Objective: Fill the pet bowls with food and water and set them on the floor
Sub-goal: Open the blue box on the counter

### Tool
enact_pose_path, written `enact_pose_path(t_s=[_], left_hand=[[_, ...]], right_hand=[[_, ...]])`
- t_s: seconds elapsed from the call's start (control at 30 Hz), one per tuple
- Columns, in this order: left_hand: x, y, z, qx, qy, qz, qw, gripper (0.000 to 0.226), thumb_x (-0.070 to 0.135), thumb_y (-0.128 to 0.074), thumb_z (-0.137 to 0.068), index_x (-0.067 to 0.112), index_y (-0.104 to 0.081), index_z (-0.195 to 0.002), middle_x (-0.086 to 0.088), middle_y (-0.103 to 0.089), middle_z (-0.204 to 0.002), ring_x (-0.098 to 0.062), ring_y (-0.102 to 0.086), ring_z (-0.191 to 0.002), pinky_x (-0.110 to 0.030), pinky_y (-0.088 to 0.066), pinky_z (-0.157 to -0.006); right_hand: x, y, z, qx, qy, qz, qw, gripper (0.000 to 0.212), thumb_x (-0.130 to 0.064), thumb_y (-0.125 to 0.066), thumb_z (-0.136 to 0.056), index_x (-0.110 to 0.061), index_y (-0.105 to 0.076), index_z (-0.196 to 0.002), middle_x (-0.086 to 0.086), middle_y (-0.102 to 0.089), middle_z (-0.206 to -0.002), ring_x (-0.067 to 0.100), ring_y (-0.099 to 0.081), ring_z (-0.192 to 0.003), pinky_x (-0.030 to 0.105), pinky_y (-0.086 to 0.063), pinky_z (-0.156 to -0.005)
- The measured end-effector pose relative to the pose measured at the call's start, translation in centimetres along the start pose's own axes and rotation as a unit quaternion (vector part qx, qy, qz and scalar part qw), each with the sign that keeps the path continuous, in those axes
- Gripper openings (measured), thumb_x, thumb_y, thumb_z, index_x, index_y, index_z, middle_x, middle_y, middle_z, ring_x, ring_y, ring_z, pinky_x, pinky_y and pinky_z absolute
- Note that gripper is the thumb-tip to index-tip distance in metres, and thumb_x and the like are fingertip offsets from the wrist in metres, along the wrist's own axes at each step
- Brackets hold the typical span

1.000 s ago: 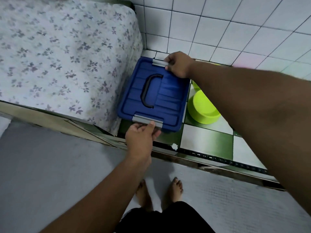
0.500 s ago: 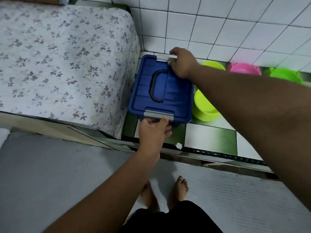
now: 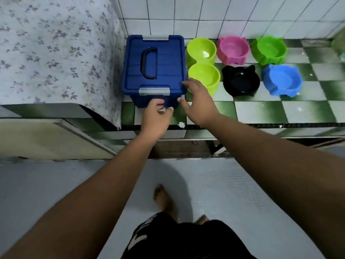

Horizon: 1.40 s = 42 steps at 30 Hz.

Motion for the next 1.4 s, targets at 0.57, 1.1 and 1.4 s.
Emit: enact_pose_path(t_s=[0.57,1.1,1.4], left_hand=[[-12.3,-13.2,14.0,-0.110,-0.022,-0.063,0.992,0.017,0.024,-0.074,-0.092,0.026,-0.066,-0.107,0.004,-0.068,-0.098,0.005,-0.060,-0.083,0.000,-0.041,-0.071],[-41.2,-31.9,-9.2,-0.205,0.087,-0.138,0.965,0.061,0.046,-0.082,-0.082,0.019,-0.056,-0.130,-0.005,-0.066,-0.119,-0.004,-0.060,-0.088,-0.019,-0.044,-0.062],[-46.6,-41.4,-20.1,-0.235,0.004,-0.090,0.968,0.103,0.039,-0.092,-0.071,0.020,-0.034,-0.154,-0.007,-0.046,-0.154,-0.018,-0.051,-0.130,-0.036,-0.047,-0.103]], right_hand=[[19.8,-1.0,26.4,0.061,-0.176,-0.110,0.976,0.026,-0.024,-0.062,-0.095,-0.015,-0.070,-0.118,0.000,-0.071,-0.110,0.013,-0.067,-0.097,0.032,-0.056,-0.089],[44.9,-25.7,9.2,0.018,-0.237,-0.285,0.928,0.075,-0.035,-0.085,-0.077,-0.014,-0.047,-0.138,-0.002,-0.064,-0.127,0.014,-0.062,-0.116,0.030,-0.050,-0.105],[53.2,-31.0,2.7,0.065,-0.199,-0.310,0.927,0.110,-0.054,-0.090,-0.060,-0.022,-0.035,-0.149,-0.027,-0.059,-0.115,-0.019,-0.059,-0.093,0.008,-0.049,-0.079]])
Point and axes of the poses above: each hand's wrist, its own z-axis away from the middle knuckle, its own y-axis out of the back of the hand, x = y × z, the point moved 5 cm from there along -z, towards the middle knuckle
